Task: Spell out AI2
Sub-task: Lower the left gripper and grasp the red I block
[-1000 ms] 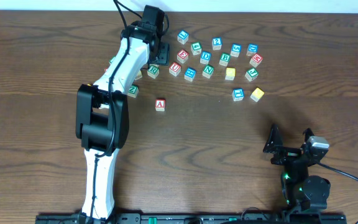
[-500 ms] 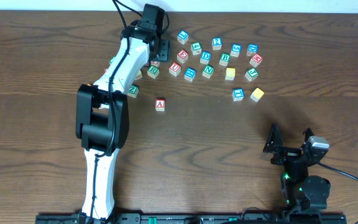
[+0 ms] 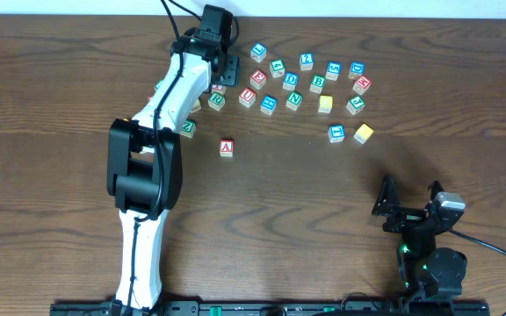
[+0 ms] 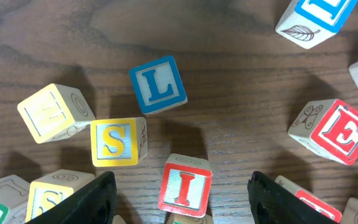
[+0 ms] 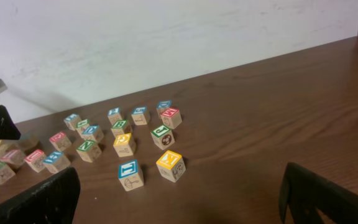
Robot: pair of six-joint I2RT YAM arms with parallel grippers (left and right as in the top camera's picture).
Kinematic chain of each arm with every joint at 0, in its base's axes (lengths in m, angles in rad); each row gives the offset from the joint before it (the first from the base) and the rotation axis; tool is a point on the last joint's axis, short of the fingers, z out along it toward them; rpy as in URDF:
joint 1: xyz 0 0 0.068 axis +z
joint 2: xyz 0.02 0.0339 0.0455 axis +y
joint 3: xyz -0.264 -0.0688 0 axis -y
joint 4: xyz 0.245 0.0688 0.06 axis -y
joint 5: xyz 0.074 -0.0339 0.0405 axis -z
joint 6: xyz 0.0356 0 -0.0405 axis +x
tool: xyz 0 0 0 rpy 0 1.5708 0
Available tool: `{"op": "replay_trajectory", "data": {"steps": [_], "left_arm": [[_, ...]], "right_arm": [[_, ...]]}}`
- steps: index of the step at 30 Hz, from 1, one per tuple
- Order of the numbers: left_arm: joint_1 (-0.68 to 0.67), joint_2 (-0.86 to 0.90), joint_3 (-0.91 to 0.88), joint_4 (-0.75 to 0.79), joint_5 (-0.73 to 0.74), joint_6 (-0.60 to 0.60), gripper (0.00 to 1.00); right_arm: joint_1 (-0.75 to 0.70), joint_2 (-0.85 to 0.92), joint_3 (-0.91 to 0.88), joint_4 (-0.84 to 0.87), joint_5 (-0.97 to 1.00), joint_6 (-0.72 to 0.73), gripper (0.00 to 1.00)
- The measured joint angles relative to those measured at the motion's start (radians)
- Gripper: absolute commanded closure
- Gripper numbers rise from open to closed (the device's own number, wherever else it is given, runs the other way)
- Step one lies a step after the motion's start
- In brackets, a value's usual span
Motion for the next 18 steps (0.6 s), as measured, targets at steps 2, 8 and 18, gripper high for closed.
{"op": "replay_trajectory", "data": {"steps": [2,8,18], "left_arm": [[0.0,0.001,0.0,0.0,-0.002,0.015,0.33],[0.0,0.006,0.0,-0.004,-0.003,0.045,0.33],[0.0,0.011,0.0,-0.005,-0.003,0.062,0.33]], "right_arm": [[0.0,0.0,0.0,0.0,0.0,0.0,0.01],[0.0,0.0,0.0,0.0,0.0,0.0,0.01],[0.0,0.0,0.0,0.0,0.0,0.0,0.01]]}}
